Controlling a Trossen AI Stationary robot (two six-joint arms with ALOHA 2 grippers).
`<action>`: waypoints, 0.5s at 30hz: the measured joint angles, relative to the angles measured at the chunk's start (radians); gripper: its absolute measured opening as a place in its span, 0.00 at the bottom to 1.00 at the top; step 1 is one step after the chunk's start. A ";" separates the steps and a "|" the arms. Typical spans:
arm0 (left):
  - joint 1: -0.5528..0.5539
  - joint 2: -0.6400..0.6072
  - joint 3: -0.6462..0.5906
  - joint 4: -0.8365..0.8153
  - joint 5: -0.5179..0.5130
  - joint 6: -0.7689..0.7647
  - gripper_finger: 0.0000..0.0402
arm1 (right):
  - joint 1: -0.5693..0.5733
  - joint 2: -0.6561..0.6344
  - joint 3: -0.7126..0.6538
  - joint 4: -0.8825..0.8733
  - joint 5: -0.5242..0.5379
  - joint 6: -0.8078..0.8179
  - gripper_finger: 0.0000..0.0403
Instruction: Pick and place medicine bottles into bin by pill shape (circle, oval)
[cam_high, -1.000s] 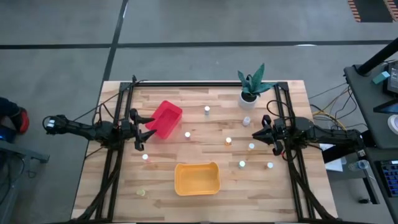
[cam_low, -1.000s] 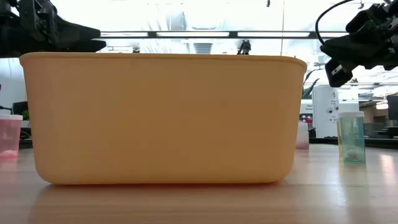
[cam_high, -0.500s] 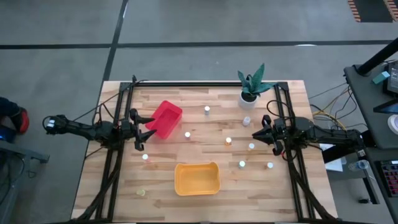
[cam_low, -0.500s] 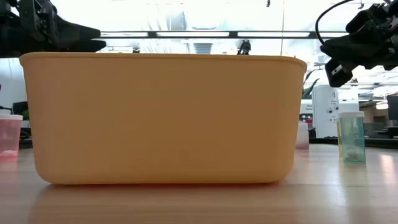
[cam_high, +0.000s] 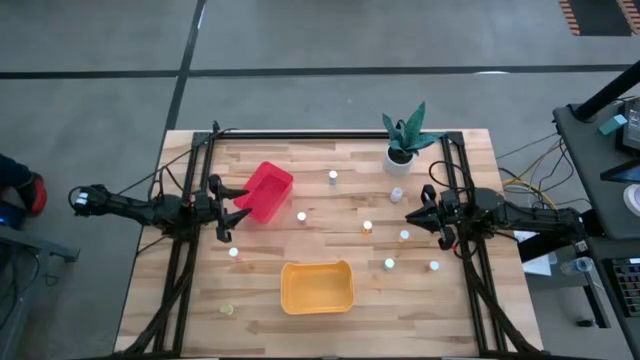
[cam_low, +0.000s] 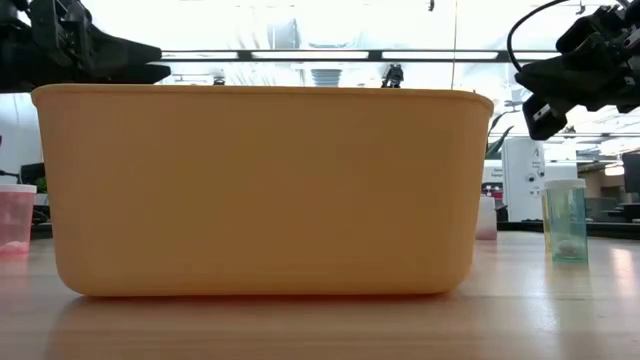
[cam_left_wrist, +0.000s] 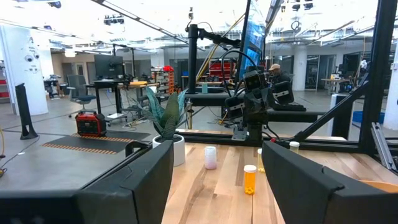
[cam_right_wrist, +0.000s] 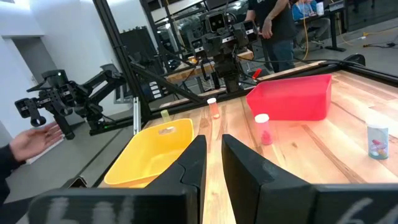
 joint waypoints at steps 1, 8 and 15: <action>0.000 0.000 0.000 0.000 0.000 0.000 0.57 | 0.000 0.000 0.000 0.000 0.000 0.003 0.11; 0.000 0.011 0.000 0.149 -0.002 -0.250 0.57 | 0.000 0.000 -0.001 0.008 0.000 0.142 0.11; 0.000 0.010 0.000 0.326 -0.027 -0.351 0.57 | 0.000 0.000 -0.001 0.017 0.000 0.141 0.11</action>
